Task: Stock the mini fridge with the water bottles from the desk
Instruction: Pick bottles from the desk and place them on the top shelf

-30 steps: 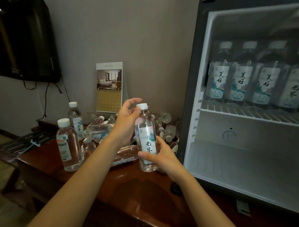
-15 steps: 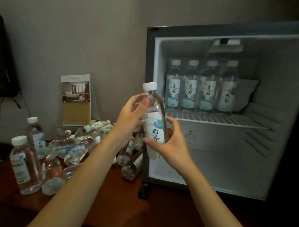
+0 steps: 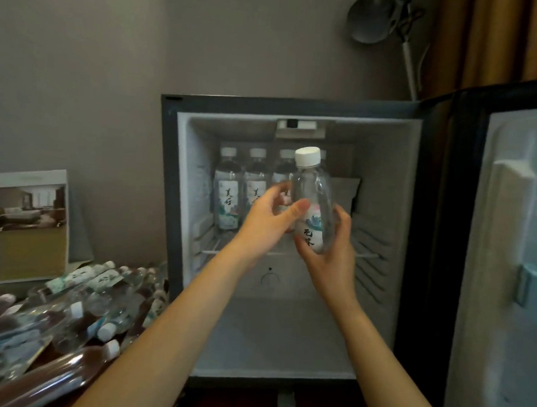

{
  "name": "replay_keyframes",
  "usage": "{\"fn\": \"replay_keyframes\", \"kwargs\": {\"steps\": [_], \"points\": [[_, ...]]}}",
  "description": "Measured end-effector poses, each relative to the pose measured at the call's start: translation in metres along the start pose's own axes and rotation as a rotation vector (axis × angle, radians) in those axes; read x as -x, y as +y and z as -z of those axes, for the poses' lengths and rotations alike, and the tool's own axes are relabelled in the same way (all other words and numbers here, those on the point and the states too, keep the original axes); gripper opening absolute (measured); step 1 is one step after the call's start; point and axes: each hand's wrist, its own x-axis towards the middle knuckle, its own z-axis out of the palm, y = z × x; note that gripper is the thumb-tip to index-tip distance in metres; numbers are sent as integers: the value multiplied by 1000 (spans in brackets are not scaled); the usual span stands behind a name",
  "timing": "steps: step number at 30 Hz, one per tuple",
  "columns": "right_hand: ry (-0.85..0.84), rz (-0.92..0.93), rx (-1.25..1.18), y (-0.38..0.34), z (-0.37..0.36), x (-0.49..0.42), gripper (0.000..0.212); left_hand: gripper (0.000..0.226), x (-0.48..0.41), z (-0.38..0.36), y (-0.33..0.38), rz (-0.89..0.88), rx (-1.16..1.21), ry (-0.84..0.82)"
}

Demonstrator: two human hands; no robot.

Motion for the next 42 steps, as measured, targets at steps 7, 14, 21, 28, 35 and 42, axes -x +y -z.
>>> {"fn": "replay_keyframes", "kwargs": {"steps": [7, 14, 21, 28, 35, 42], "points": [[67, -119, 11, 39, 19, -35, 68, 39, -34, -43, -18, 68, -152, -7], [11, -133, 121, 53, 27, -52, 67, 38, -39, -58, -32, 140, -168, -22], [-18, -291, 595, 50, 32, -42, 69, 43, -35, -64, -47, 112, -150, -65], [15, -241, 749, 48, 35, -40, 56, 47, -30, -70, -57, 106, -219, -78], [16, -175, 749, 53, 34, -50, 60, 55, -41, -74, -62, 134, -269, -119], [-9, -219, 720, 61, 29, -60, 61, 54, -53, -75, -66, 183, -346, -145]]}}
